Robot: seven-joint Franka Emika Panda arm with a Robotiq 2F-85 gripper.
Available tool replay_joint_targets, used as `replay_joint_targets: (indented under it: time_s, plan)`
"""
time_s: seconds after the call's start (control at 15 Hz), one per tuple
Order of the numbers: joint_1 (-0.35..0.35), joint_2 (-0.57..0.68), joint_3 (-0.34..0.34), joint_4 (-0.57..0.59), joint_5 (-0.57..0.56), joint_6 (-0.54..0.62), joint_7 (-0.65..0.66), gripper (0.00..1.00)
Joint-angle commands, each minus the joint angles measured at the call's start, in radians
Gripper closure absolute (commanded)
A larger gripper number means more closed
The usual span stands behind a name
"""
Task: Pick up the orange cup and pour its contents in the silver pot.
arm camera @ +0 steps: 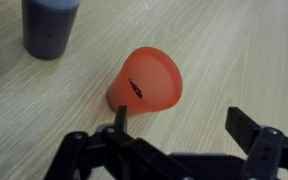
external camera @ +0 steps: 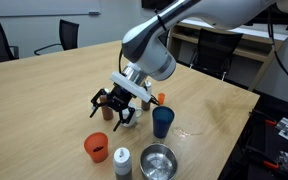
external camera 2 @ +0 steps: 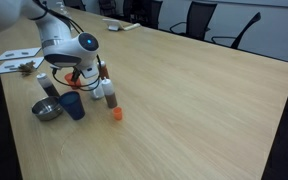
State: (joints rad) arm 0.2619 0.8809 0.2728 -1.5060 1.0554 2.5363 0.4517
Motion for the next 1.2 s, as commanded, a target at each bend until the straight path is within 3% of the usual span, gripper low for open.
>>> replay_joint_targets:
  time_s: [0.0, 0.47, 1.13]
  plan:
    - [-0.004, -0.007, 0.018, -0.031, 0.152, 0.065, 0.047, 0.00]
    - [0.012, 0.019, 0.038, -0.021, 0.464, 0.067, 0.038, 0.00]
    - [0.050, 0.010, 0.023, -0.057, 0.651, 0.065, 0.017, 0.00]
